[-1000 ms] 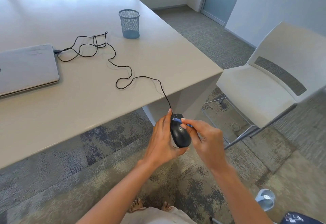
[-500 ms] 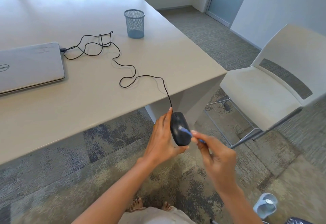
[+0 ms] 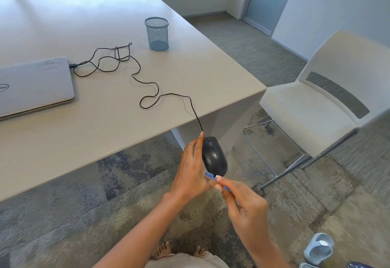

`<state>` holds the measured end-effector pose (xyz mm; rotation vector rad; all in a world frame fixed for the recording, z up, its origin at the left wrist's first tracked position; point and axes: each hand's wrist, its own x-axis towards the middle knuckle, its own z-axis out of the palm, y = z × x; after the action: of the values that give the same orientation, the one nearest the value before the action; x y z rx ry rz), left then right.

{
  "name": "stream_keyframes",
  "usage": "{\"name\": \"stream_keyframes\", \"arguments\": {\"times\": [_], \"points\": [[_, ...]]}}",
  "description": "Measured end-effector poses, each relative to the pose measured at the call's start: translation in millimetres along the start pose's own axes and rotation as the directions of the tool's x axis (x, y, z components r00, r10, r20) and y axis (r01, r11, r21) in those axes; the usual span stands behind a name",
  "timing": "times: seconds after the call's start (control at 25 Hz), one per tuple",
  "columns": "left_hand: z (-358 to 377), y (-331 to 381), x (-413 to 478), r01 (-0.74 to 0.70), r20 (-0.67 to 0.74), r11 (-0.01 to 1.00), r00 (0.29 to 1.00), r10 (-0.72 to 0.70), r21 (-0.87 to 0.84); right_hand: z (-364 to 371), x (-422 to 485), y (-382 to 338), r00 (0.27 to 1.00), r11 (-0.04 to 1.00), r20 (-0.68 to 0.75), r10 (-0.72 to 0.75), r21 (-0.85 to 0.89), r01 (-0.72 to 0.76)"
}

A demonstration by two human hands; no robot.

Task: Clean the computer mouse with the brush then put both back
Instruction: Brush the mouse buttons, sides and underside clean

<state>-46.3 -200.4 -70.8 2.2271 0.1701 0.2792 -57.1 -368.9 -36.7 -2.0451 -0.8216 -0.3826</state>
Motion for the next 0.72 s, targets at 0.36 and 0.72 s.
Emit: {"name": "stream_keyframes", "arguments": {"times": [0.36,0.72], "points": [[4.4,7.4,-7.1,0.010,-0.006,1.000,1.000,-0.010,0.003,-2.2,20.3,11.4,0.997,1.000,-0.070,0.013,-0.028,-0.015],[2.5,2.4,-11.5,0.020,0.000,0.999,1.000,-0.020,0.039,-9.3,19.0,1.4,0.981,0.981,-0.048,0.186,0.058,-0.183]]}}
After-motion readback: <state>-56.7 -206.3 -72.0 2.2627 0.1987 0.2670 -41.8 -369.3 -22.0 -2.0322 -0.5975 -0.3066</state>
